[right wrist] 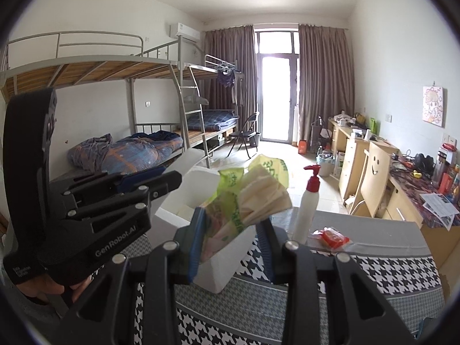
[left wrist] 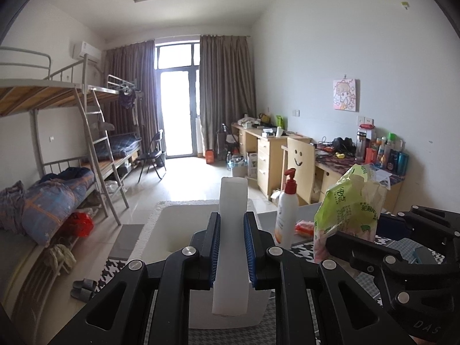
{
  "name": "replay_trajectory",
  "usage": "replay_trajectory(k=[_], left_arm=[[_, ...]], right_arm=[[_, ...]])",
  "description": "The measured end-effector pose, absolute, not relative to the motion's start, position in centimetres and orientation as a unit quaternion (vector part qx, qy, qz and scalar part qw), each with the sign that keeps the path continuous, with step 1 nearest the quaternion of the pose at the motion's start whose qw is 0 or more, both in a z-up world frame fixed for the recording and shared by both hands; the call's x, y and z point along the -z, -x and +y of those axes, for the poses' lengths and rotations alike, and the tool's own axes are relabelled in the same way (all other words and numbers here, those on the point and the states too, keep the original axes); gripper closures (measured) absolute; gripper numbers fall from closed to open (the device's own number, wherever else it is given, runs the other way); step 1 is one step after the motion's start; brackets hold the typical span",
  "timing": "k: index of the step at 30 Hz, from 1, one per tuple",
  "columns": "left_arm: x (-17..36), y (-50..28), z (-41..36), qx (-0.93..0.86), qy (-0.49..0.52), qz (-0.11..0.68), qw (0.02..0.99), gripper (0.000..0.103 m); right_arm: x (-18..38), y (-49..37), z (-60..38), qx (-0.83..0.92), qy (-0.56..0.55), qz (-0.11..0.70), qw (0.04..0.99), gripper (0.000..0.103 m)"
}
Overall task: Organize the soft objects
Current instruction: 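Lift the white stick and floral packet and carry both to the foam box, then lower the white stick into the foam box and open the left gripper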
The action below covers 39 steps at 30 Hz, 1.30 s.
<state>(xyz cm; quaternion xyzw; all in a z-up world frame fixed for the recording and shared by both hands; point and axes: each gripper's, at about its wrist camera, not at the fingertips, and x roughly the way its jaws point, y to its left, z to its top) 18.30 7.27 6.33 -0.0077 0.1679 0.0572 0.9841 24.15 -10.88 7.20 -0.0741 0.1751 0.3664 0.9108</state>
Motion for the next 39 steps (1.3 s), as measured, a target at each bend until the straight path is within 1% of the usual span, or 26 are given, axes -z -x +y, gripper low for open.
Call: replay_trajectory(k=[12,34,36,39], left_arm=[[-5.8,-20.6,9.4,-0.089,0.023,0.183,0.979,0.085],[-2.7,-25.2,11.9,-0.084,0.042,0.245,0.965,0.085],[-2.4,-25.4,12.1,-0.087,0.040,0.249,0.964,0.084],[-2.0,-25.7,12.8,-0.090,0.049,0.259,0.961,0.073]], right_arm=[[-7.2,-25.3,-9.3,-0.379,0.096,0.178,0.903,0.063],[-6.5,-27.7,-6.9,-0.365,0.111,0.197,0.903,0.063],[-6.4,-28.0,-6.7,-0.362,0.112,0.200,0.904,0.063],[-6.2,-28.5,-6.5,-0.358,0.112,0.206,0.904,0.063]])
